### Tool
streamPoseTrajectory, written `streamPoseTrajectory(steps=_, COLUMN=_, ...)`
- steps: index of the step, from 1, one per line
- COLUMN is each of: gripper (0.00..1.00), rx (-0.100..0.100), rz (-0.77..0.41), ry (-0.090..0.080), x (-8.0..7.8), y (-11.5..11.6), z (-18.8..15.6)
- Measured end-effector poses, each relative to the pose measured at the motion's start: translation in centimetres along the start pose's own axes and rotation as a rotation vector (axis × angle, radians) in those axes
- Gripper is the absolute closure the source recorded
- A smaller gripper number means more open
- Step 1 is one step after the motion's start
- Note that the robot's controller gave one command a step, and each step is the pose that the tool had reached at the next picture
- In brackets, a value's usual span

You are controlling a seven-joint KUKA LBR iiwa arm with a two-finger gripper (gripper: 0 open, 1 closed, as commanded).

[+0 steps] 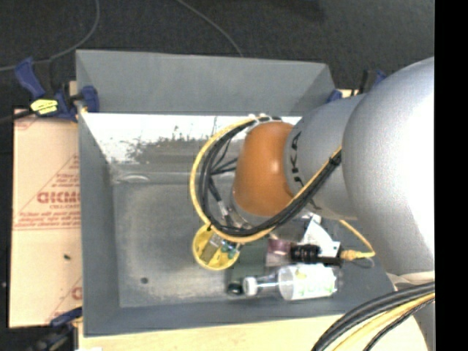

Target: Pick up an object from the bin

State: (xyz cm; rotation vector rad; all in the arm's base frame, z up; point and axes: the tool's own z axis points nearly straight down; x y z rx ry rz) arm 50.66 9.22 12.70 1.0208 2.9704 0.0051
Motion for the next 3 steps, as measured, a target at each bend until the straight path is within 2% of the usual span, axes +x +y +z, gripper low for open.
streamPoseTrajectory(steps=1, gripper=1.0, rx=-0.009, rz=-0.123, ry=-0.011, x=-0.41, y=0.55, z=5.71)
streamPoseTrajectory(steps=2, gripper=1.0, rx=-0.009, rz=-0.122, ry=-0.01, x=-0.4, y=0.56, z=5.71)
streamPoseTrajectory(steps=3, gripper=0.0, rx=-0.009, rz=-0.121, ry=-0.011, x=-0.4, y=0.57, z=5.7)
